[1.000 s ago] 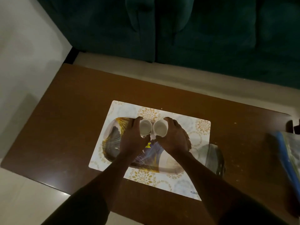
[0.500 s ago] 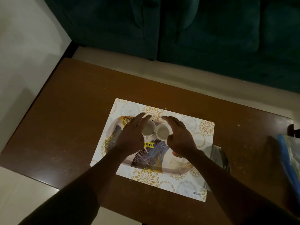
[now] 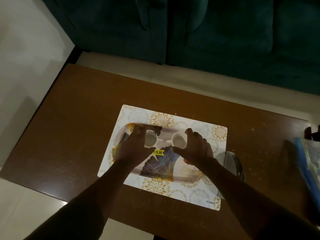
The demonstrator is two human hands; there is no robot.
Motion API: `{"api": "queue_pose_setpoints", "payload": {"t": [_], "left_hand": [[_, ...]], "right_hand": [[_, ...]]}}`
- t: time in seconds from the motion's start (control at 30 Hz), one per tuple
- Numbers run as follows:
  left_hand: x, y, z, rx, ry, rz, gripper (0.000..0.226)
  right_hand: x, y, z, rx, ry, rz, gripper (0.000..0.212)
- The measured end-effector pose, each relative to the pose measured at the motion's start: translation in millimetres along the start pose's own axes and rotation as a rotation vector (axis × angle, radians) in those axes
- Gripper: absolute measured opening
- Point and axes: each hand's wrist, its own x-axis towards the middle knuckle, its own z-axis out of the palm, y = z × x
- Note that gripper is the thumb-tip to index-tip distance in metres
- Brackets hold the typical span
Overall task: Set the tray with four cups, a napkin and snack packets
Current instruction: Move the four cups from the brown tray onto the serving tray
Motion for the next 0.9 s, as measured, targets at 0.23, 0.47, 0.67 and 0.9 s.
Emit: {"api": "queue_pose_setpoints", "payload": {"t": [0.23, 0.47, 0.67, 0.9], "left_hand": [[-8, -1, 2, 0.043, -0.002, 0.113, 0.078], [-13, 18, 7, -0.117, 0.102, -0.042, 0.083], [-6, 25, 13, -0.236, 0.055, -0.015, 0.068], [6, 28, 15, -0.238, 0.072, 0.004, 0.064]], "right_hand": [[-10, 0, -6, 0.014, -0.071, -0.270, 0.075], [-24, -11, 9, 0.109, 0.114, -0.020, 0.072], [-30, -16, 20, 0.197, 0.076, -0.059, 0.070], [-15, -26, 14, 0.235, 0.105, -0.120, 0.063]]}}
